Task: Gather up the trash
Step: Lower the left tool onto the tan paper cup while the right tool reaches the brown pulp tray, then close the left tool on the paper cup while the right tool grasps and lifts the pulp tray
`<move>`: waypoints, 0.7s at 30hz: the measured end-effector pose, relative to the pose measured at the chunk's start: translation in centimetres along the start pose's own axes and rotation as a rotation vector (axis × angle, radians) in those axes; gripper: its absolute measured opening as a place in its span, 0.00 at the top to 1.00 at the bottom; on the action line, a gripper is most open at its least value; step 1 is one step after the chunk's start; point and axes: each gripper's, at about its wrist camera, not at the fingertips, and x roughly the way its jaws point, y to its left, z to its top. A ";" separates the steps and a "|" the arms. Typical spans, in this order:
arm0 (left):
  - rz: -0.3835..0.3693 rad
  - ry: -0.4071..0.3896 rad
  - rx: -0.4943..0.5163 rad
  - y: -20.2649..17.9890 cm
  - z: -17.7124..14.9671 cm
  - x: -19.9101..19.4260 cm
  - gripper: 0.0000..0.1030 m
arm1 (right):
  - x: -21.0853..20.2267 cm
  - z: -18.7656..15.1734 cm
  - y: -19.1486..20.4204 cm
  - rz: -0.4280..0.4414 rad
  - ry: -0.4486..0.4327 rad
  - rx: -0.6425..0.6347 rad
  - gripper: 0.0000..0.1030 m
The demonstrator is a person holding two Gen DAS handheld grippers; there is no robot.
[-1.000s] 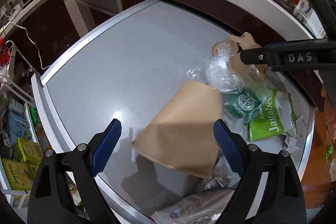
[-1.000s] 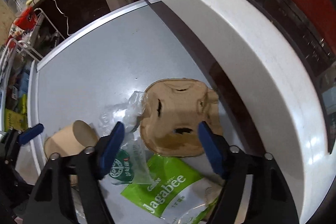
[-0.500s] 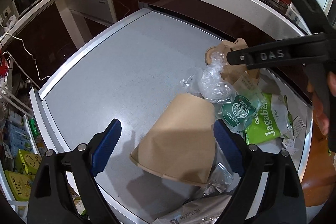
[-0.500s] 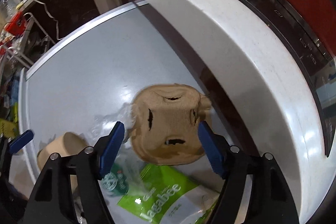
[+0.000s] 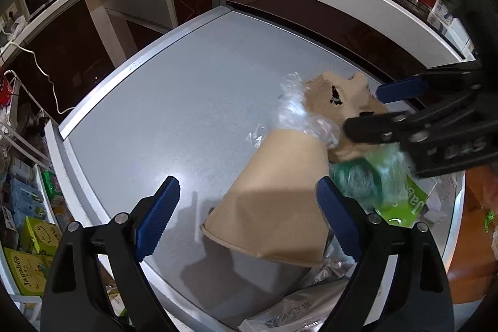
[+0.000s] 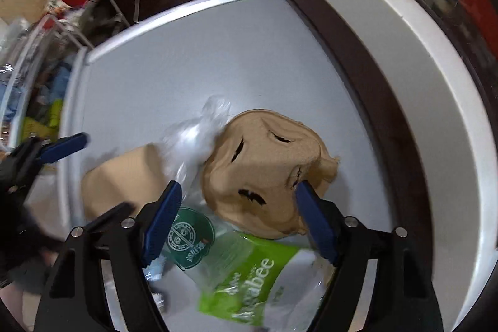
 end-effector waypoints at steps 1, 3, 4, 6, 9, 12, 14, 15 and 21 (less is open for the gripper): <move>0.001 0.001 0.003 0.0 0.0 0.0 0.12 | -0.5 -0.1 -0.4 -0.006 -0.021 0.016 0.29; 0.009 -0.004 0.008 0.0 -0.1 -0.2 0.12 | -1.2 0.1 -1.1 -0.039 -0.057 0.046 0.27; 0.011 -0.008 0.007 0.1 -0.1 -0.4 0.12 | -1.2 0.2 -1.4 -0.064 -0.059 0.059 0.27; 0.006 -0.015 0.003 0.1 0.1 -0.5 0.12 | -0.7 0.6 -1.8 -0.070 -0.050 0.088 0.23; -0.011 -0.028 0.010 0.0 0.6 -0.7 0.12 | 0.4 1.4 -2.2 -0.085 -0.025 0.141 0.15; -0.013 -0.010 0.045 -0.7 1.0 -0.3 0.12 | 1.6 1.7 -1.6 -0.071 0.001 0.169 0.15; 0.001 -0.001 0.077 -1.2 1.0 0.1 0.12 | 2.3 1.7 -1.8 -0.079 0.029 0.187 0.15; 0.012 0.011 0.100 -1.5 1.0 0.6 0.12 | 2.4 1.6 -1.7 -0.076 0.037 0.198 0.15; 0.008 0.046 0.144 -2.3 0.9 1.9 0.12 | 3.8 1.5 -2.1 -0.034 0.070 0.269 0.15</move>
